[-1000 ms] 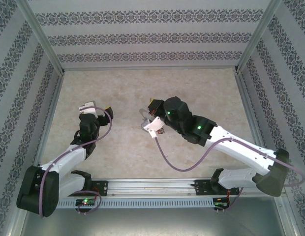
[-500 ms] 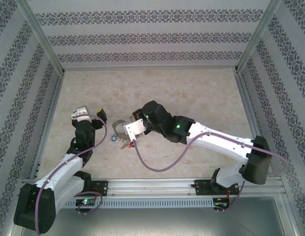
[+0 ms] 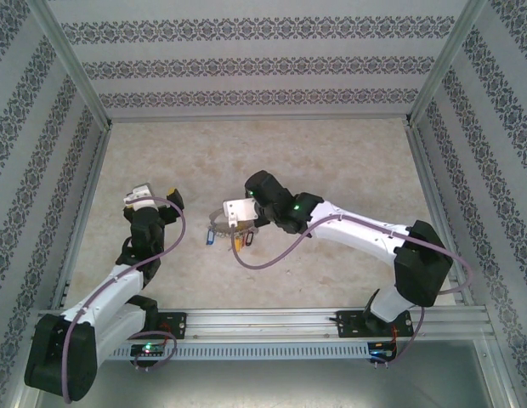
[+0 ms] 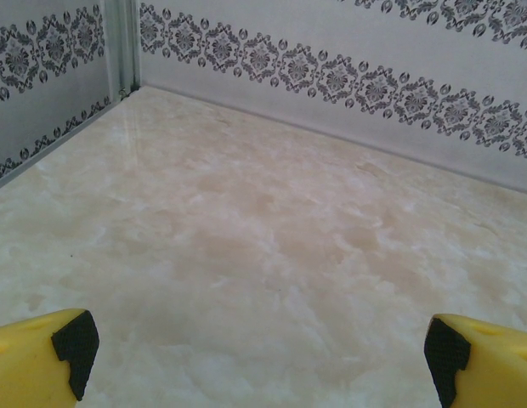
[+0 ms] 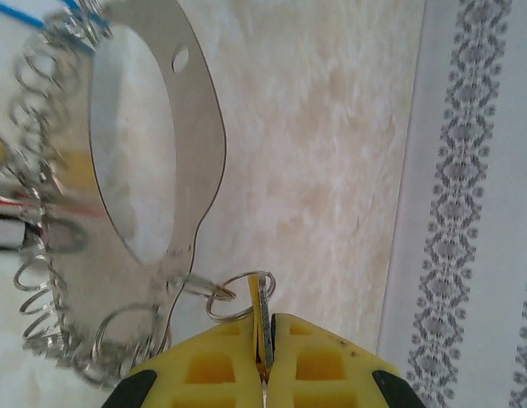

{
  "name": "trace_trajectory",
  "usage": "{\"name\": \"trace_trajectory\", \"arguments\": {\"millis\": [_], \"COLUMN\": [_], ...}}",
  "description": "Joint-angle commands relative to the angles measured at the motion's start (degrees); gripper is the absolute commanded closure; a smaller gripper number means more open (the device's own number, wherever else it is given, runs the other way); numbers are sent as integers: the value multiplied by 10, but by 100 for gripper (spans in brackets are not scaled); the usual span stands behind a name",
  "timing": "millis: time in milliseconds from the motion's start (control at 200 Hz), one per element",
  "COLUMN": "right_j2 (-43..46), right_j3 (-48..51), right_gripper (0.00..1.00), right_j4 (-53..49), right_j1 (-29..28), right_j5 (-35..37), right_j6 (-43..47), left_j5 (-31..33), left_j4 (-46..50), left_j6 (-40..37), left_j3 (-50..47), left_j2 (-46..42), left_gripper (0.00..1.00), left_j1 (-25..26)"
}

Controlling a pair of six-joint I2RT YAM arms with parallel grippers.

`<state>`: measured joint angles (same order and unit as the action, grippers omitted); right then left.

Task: Put the keys on the keyring

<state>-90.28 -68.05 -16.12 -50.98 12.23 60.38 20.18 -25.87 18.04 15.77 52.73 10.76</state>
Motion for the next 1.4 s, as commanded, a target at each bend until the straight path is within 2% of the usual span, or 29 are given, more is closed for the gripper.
{"name": "trace_trajectory", "arguments": {"millis": [0,160,425,590,874,1099,1229,1264,1294,1299,1304,1309,1314,1319,1324,1339,1394], "right_j2": [-12,-46,-101,-132,-160,-227,-221,-213,-207,-206,-205,-204,-203,-202,-201,-198,-187], "right_j3": [8,11,-2,-5,16,-21,-30,-30,-30,-30,-31,-31,-31,-31,-31,-32,-35], "right_gripper": [100,100,100,100,100,89,82,78,70,64,54,33,19,11,6,3,2], "right_j4": [-20,-30,-46,-82,-105,-154,-146,-142,-140,-140,-140,-140,-140,-141,-141,-142,-149], "right_j1": [23,58,127,166,213,248,262,265,266,267,267,268,268,268,269,269,272], "right_j5": [25,49,34,48,76,167,168,167,165,164,164,163,163,162,161,160,154], "right_j6": [20,40,28,22,21,-7,-33,-36,-38,-39,-39,-39,-40,-40,-40,-42,-47], "left_j5": [-1,-6,-25,-71,-103,-89,-81,-78,-77,-76,-76,-76,-76,-76,-75,-75,-76], "left_j4": [13,6,-2,-10,4,-1,-1,3,8,9,9,10,11,12,13,16,25], "left_j6": [-10,-15,-26,-53,-94,-127,-134,-136,-137,-138,-138,-139,-139,-139,-140,-141,-147], "left_j3": [12,20,46,63,109,104,94,93,92,92,92,92,93,92,92,93,95], "left_j2": [6,26,70,97,151,145,130,126,122,122,121,121,121,120,119,118,113], "left_gripper": [1,1,1,1,1,1,1,1,1,1,1,1,1,1,1,1,1], "left_j1": [-6,-6,-6,-6,-6,-6,-6,-6,-6,-6,-6,-6,-6,-6,-6,-6,-6]}}
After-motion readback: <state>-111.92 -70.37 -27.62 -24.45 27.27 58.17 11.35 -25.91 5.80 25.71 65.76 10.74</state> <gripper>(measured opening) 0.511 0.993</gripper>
